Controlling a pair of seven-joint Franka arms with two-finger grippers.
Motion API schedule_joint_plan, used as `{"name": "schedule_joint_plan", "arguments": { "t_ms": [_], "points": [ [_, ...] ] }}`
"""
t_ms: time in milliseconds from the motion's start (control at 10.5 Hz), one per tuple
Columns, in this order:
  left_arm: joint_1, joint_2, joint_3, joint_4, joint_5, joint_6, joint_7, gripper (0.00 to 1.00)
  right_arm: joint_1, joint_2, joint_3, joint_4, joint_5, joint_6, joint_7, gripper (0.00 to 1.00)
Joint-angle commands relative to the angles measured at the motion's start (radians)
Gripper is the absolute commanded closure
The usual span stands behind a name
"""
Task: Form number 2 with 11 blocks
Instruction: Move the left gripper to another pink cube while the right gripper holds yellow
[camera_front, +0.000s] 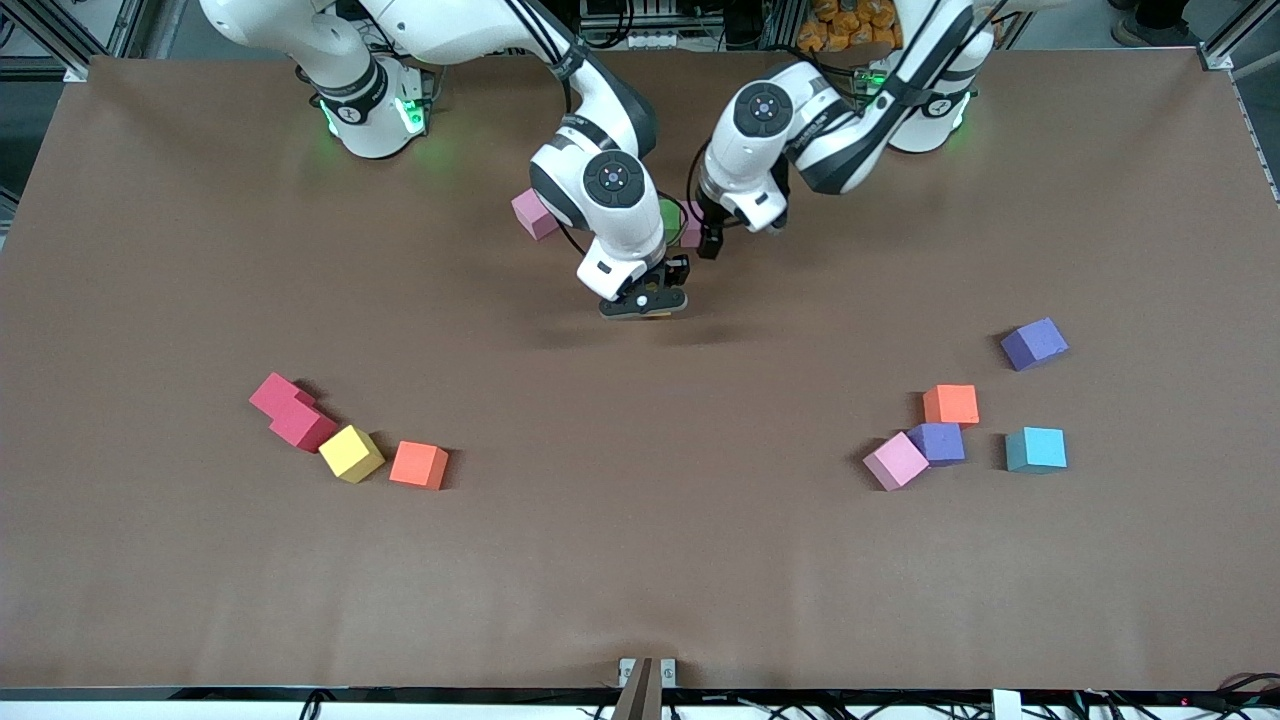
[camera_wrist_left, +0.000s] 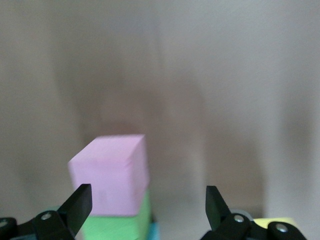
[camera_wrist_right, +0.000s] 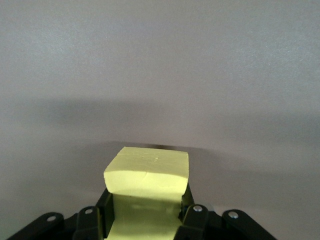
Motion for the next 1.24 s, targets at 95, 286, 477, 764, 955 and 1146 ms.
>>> {"name": "schedule_joint_plan", "arguments": {
  "t_ms": [95, 286, 477, 764, 955, 1146],
  "points": [
    [0.206, -0.008, -0.004, 0.103, 0.039, -0.176, 0.311, 0.0, 0.029, 0.014, -0.004, 0.005, 0.007, 0.021, 0.043, 0.63],
    [0.322, 0.018, -0.004, 0.17, 0.041, -0.21, 0.489, 0.0, 0.055, 0.02, -0.004, 0.014, 0.008, 0.023, 0.059, 0.63],
    [0.413, 0.084, 0.003, 0.253, 0.044, -0.245, 0.653, 0.0, 0.081, 0.043, -0.006, 0.044, 0.009, 0.02, 0.065, 0.65],
    [0.429, 0.136, 0.051, 0.299, 0.25, -0.254, 0.738, 0.0, 0.126, 0.1, -0.006, 0.123, 0.007, 0.02, 0.131, 0.65],
    [0.43, 0.2, 0.109, 0.367, 0.307, -0.254, 0.74, 0.0, 0.144, 0.115, -0.006, 0.123, 0.004, 0.023, 0.146, 0.65],
    [0.43, 0.218, 0.138, 0.405, 0.309, -0.254, 0.738, 0.0, 0.157, 0.129, -0.007, 0.124, 0.001, 0.027, 0.164, 0.66]
  ]
}}
